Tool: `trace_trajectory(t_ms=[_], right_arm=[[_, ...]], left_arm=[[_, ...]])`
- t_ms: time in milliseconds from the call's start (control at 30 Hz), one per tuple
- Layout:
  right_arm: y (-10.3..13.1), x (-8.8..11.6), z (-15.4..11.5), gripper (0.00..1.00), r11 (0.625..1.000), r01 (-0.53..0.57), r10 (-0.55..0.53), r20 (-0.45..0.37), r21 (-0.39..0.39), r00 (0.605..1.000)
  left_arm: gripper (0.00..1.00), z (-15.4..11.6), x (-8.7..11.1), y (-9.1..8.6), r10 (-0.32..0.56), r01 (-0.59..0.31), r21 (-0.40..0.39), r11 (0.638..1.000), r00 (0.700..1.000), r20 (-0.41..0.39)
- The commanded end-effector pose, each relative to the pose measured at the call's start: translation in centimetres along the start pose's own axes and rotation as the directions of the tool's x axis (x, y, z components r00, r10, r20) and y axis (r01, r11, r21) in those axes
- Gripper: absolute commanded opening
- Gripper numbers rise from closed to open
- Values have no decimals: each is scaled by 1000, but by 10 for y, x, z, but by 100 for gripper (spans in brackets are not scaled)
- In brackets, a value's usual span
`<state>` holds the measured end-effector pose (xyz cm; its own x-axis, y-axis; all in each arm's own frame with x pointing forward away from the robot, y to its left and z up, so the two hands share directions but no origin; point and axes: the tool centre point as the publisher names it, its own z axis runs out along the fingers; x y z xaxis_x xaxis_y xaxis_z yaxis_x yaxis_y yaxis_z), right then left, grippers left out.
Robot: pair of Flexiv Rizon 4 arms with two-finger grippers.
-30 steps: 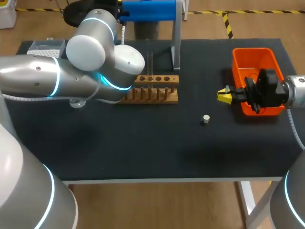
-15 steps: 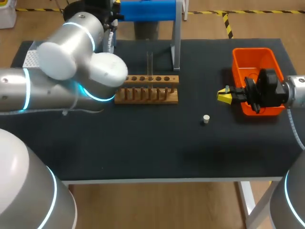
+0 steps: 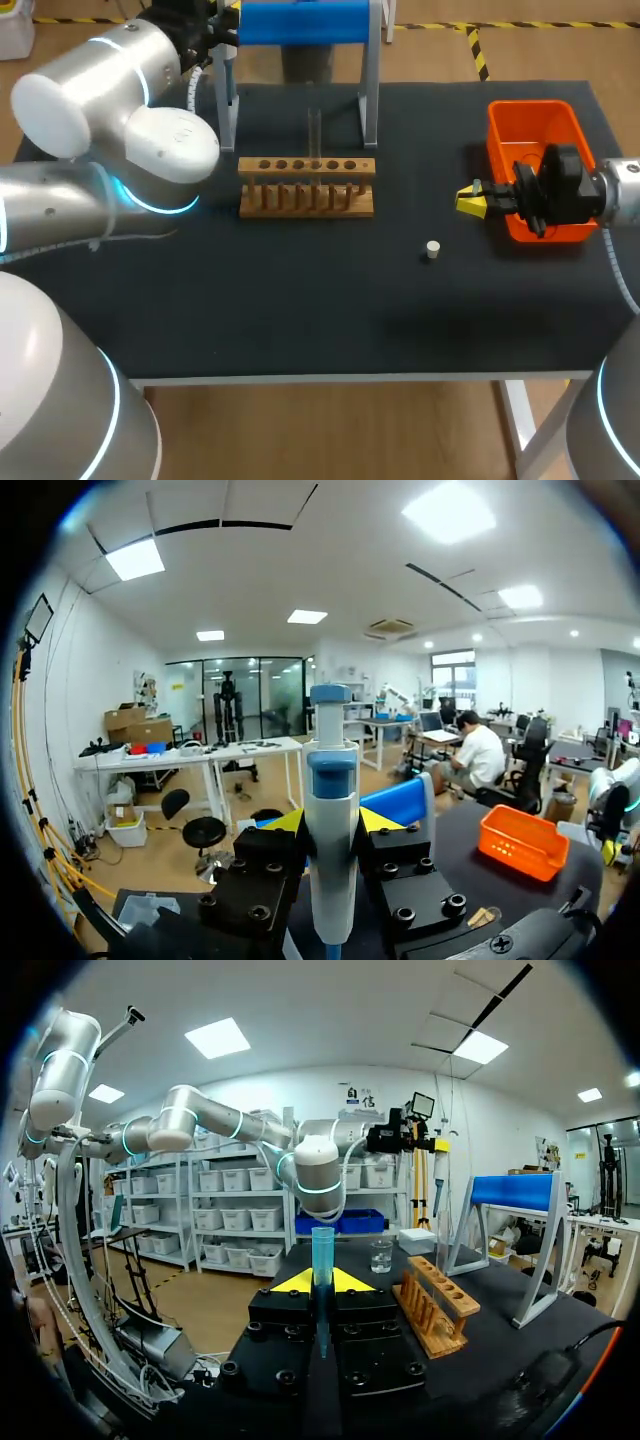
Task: Invert the test tube, pick up the pipette, mount the tip to pipette, aspirate from beaker and dispense into the tube, eject the tip, return the pipette, and cap with the stopper.
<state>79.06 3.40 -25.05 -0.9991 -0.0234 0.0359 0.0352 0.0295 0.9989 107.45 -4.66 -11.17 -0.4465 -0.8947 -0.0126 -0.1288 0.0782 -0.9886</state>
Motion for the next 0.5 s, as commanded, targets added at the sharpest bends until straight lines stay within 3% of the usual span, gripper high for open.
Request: trace_trajectory(t_ms=[33, 300, 500], right_arm=[[0, 1, 0, 0, 1000, 1, -1, 1, 2, 1000], [0, 1, 0, 0, 1000, 1, -1, 1, 2, 1000], [0, 1, 0, 0, 1000, 1, -1, 1, 2, 1000]], left_arm=[[0, -1, -3, -1, 0, 0, 1, 1000, 999, -39], [0, -35, 17, -31, 114, -105, 62, 992, 982, -151], [0, -59, 42, -46, 134, -113, 96, 989, 959, -251]])
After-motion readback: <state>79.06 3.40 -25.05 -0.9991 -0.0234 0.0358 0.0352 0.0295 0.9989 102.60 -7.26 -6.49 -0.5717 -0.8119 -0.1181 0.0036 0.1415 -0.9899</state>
